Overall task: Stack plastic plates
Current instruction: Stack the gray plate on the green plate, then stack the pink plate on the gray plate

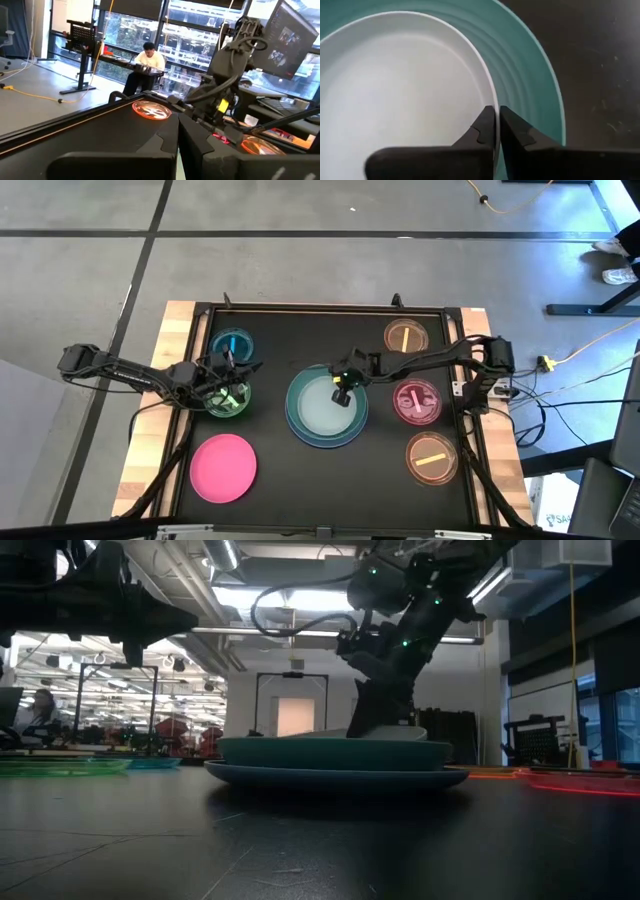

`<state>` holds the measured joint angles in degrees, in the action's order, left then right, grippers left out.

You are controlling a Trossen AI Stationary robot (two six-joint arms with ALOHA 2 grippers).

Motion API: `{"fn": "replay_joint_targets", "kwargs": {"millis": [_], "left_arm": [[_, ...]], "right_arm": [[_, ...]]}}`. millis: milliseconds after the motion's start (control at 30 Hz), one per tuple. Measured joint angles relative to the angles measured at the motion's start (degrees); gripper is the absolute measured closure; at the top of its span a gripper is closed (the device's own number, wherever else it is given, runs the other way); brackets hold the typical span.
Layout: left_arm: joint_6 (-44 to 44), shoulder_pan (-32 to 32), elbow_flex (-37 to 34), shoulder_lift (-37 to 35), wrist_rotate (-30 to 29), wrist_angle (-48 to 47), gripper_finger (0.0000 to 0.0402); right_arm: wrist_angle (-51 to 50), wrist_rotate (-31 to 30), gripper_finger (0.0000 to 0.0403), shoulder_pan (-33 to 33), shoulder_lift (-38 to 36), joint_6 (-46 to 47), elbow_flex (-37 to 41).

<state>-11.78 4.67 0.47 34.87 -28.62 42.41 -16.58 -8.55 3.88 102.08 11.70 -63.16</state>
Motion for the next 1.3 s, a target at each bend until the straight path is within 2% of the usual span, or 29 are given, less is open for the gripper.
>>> {"fn": "replay_joint_targets", "kwargs": {"millis": [133, 233, 333, 467, 567, 767, 967, 1133, 1300], "left_arm": [[-0.2, 0.0, 0.0, 0.0, 4.3, 1.2, 0.0386], [-0.2, 0.0, 0.0, 0.0, 4.9, 1.1, 0.0358], [-0.2, 0.0, 0.1, 0.0, 8.1, 0.8, 0.0321], [-0.1, 0.2, 2.3, 0.2, 13.6, -0.9, 0.0279], [0.2, 1.9, 5.0, 2.2, 17.5, -2.6, 0.0269], [2.3, 6.6, 12.9, 11.6, 15.0, -8.7, 0.0271], [2.7, 10.6, 23.2, 23.7, 13.6, -14.8, 0.0271], [-3.2, 18.6, 34.9, 33.3, 9.7, -29.0, 0.0272], [-16.8, 27.6, 47.9, 40.8, 5.9, -49.4, 0.0272]], "right_arm": [[0.0, 0.5, 0.0344, -0.1, 0.0, -0.8, -0.1], [-3.3, 0.6, 0.0307, -0.1, -0.2, -1.7, -1.9], [-6.2, 0.4, 0.0279, -1.3, -2.1, -2.9, -3.6], [-7.0, -3.4, 0.0263, -6.8, -6.3, -5.3, -3.3], [-5.3, -5.8, 0.0261, -12.9, -9.0, -7.1, -1.2], [5.9, -9.9, 0.0260, -25.6, -10.5, -7.9, 6.6], [14.1, -10.8, 0.0260, -35.4, -10.5, -7.0, 10.0], [19.7, -12.1, 0.0260, -41.1, -10.5, -6.2, 11.3], [22.0, -14.4, 0.0260, -44.2, -10.5, -4.6, 11.3]]}}
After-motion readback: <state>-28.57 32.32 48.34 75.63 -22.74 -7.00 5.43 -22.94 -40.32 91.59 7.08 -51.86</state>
